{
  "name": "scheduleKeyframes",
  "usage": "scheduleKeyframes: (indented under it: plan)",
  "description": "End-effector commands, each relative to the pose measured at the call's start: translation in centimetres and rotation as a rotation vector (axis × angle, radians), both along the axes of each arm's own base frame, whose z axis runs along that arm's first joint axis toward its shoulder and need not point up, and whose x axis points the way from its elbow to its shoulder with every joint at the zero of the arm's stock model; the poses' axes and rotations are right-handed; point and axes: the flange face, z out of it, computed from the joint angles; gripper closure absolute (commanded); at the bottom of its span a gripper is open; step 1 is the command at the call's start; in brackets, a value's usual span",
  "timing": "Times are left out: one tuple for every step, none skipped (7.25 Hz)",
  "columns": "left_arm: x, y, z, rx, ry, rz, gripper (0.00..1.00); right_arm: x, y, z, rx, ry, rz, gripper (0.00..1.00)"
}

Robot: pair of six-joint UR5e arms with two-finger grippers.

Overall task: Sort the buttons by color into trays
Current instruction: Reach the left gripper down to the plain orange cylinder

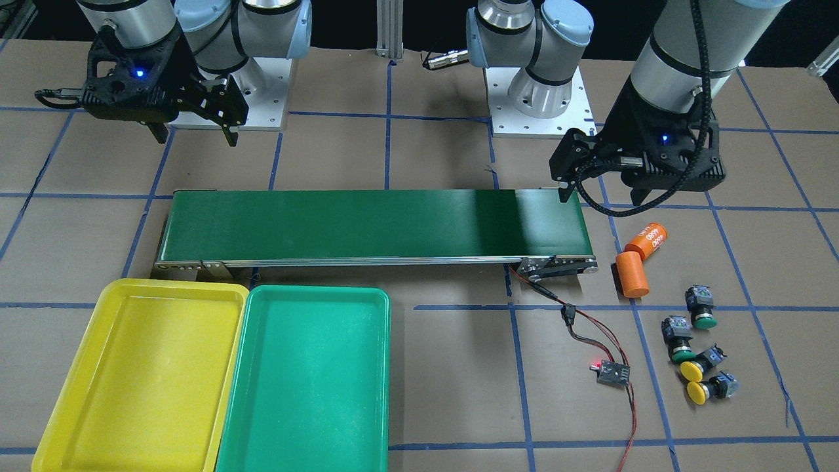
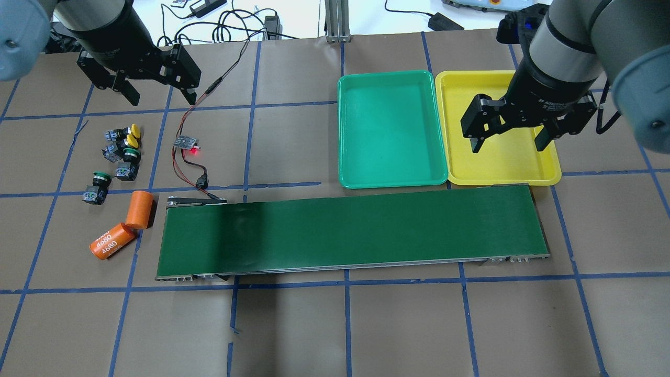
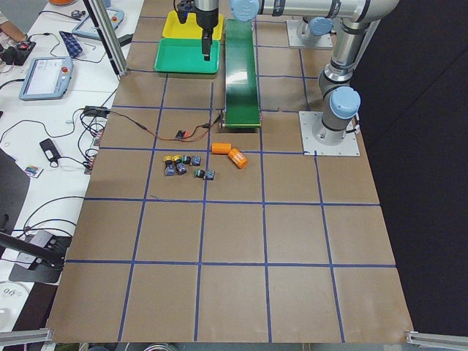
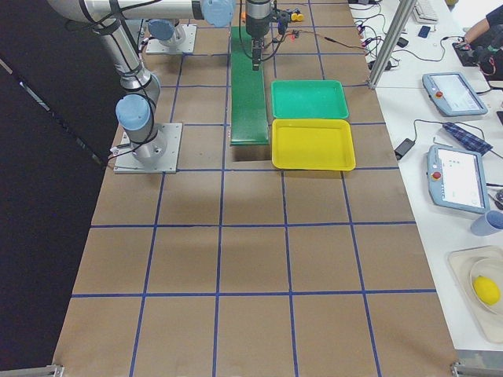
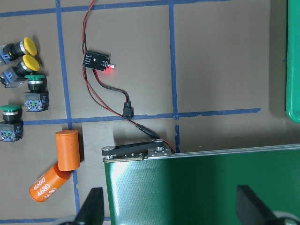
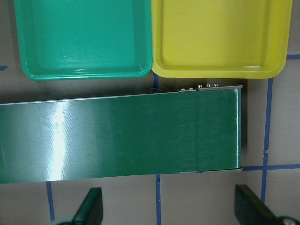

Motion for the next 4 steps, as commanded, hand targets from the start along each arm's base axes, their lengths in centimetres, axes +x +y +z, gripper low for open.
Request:
scheduleKeyframes:
  plan:
    - [0.2,0.1,0.6,-0.012,0.012,0.006,0.00,0.0,0.0,-0.4,0.010,0.000,0.000,0.00]
    - [0.4,0.0,0.4,-0.006,0.009,0.008,0.00,0.0,0.0,-0.4,0.010,-0.004,0.000,0.00]
    - [1.4,-0.5,-1.3,0.027,-0.006,0.019,0.00,0.0,0.0,-0.5,0.015,-0.001,0.001,0.00]
    - [6.0,-1.7,-4.6,0.086,0.002,0.037,0.00,0.0,-0.1,-0.5,0.015,-0.004,0.001,0.00]
